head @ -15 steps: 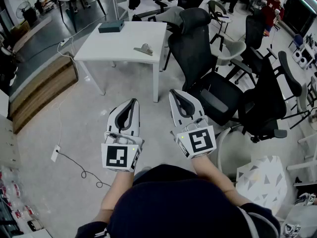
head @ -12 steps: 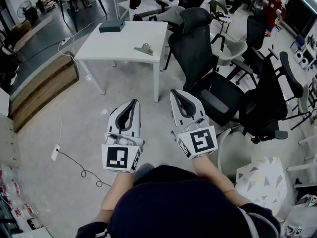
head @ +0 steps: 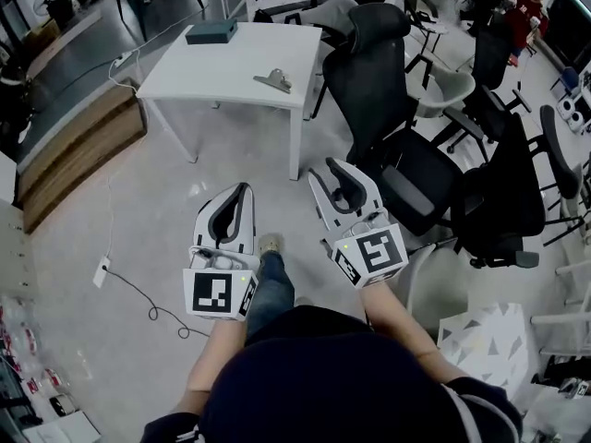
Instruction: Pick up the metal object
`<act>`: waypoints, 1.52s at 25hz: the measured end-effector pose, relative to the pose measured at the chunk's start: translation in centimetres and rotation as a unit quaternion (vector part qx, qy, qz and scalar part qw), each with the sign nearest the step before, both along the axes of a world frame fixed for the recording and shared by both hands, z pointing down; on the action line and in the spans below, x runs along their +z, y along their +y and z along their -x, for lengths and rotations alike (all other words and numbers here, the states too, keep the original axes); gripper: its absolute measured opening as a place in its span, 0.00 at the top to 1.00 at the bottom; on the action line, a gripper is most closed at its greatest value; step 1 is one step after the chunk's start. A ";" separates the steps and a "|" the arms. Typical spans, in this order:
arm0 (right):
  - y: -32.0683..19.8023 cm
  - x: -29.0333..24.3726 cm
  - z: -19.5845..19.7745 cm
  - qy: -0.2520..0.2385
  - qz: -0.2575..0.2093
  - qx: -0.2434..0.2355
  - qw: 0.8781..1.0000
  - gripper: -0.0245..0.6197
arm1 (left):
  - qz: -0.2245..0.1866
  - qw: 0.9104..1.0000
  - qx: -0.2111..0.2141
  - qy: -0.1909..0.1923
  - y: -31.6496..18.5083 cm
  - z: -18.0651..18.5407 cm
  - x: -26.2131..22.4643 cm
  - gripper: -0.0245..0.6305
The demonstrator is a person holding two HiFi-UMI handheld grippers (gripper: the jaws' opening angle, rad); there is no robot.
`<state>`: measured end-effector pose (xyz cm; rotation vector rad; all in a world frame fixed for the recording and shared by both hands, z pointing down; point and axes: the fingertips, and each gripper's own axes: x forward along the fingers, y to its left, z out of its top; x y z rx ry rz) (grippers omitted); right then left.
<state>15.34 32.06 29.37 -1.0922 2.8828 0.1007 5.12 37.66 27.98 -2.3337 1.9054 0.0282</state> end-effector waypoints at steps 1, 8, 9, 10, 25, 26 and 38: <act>-1.0 0.3 0.4 0.000 0.003 0.001 1.000 0.76 | 0.000 1.000 -0.001 0.001 -0.9 0.5 0.1 0.93; -9.6 1.9 4.7 0.025 0.004 0.013 1.000 0.75 | -0.006 1.000 -0.003 -0.003 -9.3 5.4 0.8 0.93; -11.1 1.9 5.5 0.030 0.003 0.015 0.999 0.75 | -0.009 1.000 -0.003 0.000 -10.9 6.3 0.7 0.93; -12.6 2.0 6.3 0.033 0.003 0.019 0.999 0.75 | -0.011 1.000 -0.003 0.003 -12.5 7.2 0.7 0.93; -28.9 3.8 15.0 0.047 0.039 0.070 0.996 0.75 | 0.003 0.998 0.063 0.006 -30.4 15.8 0.8 0.93; -29.4 4.1 15.0 0.047 0.044 0.075 0.995 0.75 | 0.005 0.998 0.067 0.007 -31.0 15.9 1.0 0.93; -36.8 6.7 16.2 0.053 0.066 0.075 0.994 0.75 | 0.034 0.997 0.069 0.027 -37.6 17.3 4.0 0.93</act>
